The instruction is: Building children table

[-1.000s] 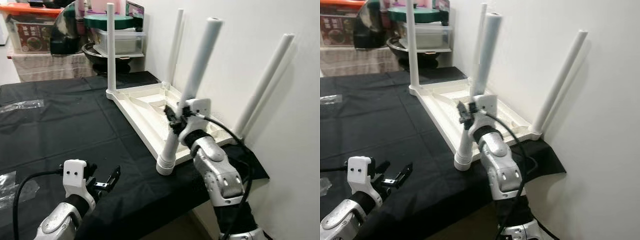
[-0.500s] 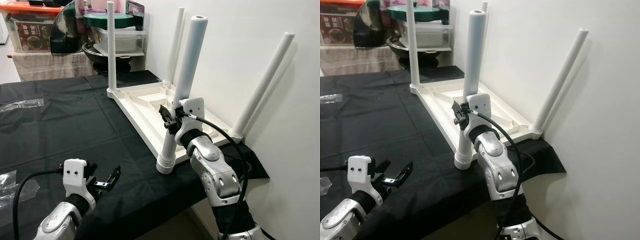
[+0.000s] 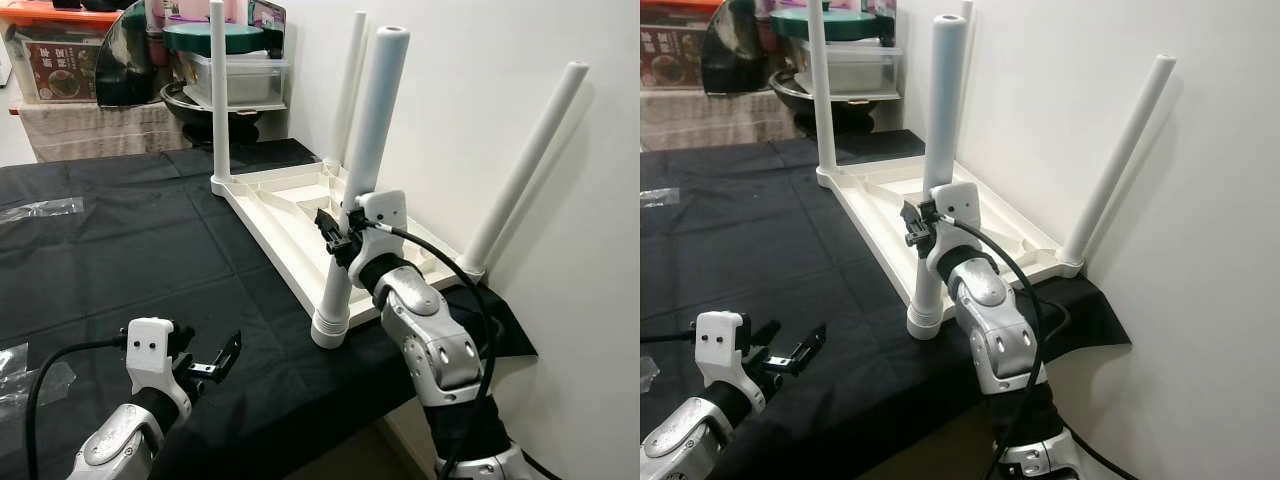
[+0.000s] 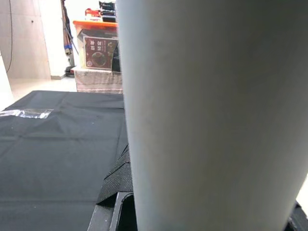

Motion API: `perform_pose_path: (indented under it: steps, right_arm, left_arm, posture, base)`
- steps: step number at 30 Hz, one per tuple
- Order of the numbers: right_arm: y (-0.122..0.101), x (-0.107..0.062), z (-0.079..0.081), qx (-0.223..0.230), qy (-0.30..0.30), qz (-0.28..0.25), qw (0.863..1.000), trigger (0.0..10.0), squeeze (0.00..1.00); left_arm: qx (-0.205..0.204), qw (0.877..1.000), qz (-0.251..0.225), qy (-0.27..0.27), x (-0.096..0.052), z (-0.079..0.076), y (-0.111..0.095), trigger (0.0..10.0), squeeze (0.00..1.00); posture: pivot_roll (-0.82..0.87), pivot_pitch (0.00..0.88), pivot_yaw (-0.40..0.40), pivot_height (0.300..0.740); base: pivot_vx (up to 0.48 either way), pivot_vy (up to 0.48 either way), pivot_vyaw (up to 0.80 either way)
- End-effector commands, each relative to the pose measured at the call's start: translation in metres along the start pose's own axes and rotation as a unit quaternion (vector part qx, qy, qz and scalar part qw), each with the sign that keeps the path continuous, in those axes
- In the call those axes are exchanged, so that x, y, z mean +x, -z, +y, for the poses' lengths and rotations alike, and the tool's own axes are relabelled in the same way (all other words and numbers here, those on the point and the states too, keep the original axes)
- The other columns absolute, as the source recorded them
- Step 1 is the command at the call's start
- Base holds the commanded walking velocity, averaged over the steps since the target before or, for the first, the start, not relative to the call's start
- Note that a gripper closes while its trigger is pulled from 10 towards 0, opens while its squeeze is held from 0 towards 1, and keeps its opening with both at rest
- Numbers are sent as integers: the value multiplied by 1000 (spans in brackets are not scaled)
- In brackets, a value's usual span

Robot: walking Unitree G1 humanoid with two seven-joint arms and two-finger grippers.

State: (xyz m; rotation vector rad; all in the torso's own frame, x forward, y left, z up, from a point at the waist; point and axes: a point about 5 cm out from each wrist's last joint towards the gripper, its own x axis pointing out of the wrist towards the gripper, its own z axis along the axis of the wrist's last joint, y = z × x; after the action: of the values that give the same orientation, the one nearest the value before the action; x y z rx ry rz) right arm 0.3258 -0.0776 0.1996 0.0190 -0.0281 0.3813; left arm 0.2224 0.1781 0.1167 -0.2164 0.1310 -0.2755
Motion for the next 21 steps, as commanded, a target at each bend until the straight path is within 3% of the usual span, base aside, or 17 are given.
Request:
perform_pose_path:
  steps: [1, 21]
  right_arm:
    - [66, -11, -8, 28, 16, 166, 986, 10000, 0]
    - [64, -7, -11, 53, 13, 178, 982, 10000, 0]
  left_arm:
    - [-4, 1000, 6, 5, 1, -2, 3, 10000, 0]
    - [-5, 1000, 7, 4, 2, -2, 5, 10000, 0]
  posture:
    - [65, 0, -135, 740]
    - [64, 0, -138, 740]
  base:
    - [0, 0, 0]
    - [0, 0, 0]
